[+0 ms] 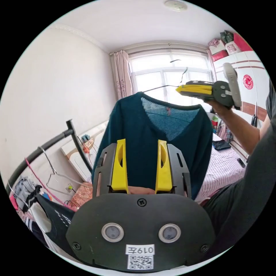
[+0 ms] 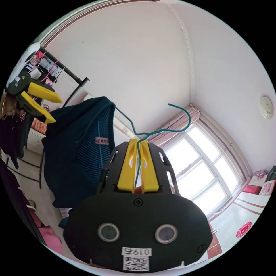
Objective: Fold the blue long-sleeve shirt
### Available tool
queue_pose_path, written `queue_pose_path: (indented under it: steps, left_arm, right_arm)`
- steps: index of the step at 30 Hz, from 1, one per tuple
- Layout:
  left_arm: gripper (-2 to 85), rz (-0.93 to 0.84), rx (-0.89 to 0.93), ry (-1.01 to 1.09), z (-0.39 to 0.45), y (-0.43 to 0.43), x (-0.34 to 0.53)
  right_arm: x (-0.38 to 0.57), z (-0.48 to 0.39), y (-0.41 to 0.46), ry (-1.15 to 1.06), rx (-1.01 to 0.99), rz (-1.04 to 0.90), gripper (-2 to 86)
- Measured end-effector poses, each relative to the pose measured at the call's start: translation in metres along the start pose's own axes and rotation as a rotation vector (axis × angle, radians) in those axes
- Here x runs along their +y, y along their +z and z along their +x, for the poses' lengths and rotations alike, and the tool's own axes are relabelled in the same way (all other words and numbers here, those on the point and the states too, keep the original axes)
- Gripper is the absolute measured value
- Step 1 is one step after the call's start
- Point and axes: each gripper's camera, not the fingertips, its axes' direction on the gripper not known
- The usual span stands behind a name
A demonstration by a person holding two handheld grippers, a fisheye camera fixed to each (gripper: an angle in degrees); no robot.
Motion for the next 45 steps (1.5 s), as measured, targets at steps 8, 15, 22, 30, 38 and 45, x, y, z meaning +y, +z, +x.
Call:
queue_pose_path:
  steps: [8, 15, 22, 30, 38, 45]
  left_arm:
    - [23.4, -0.075, 0.325, 0.205, 0.028, 0.129, -0.121]
    - [7.7, -0.213, 0.609, 0.359, 0.157, 0.279, -0.186]
    - [1.7, -0.194, 0.658, 0.308, 0.254, 0.364, -0.244]
    - [0.9, -0.335, 0.641, 0.597, 0.324, 0.419, -0.286]
    - [0.9, -0.525, 0.933, 0.814, 0.335, 0.531, -0.338]
    - [0.9, -0.668, 1.079, 0.675, 0.323, 0.725, -0.398]
  right_arm:
    - [0.070, 0.102, -0.060, -0.049, 0.219, -0.057, -0.9]
    - [0.145, 0.173, -0.081, -0.113, 0.318, -0.155, -0.9]
    - [0.237, 0.227, -0.077, -0.089, 0.380, -0.319, -0.9]
    - [0.334, 0.242, -0.040, -0.054, 0.383, -0.579, -0.9]
    - [0.374, 0.286, 0.080, -0.053, 0.264, -0.755, -0.9]
    - [0.449, 0.350, 0.288, -0.010, -0.027, -0.819, -0.9]
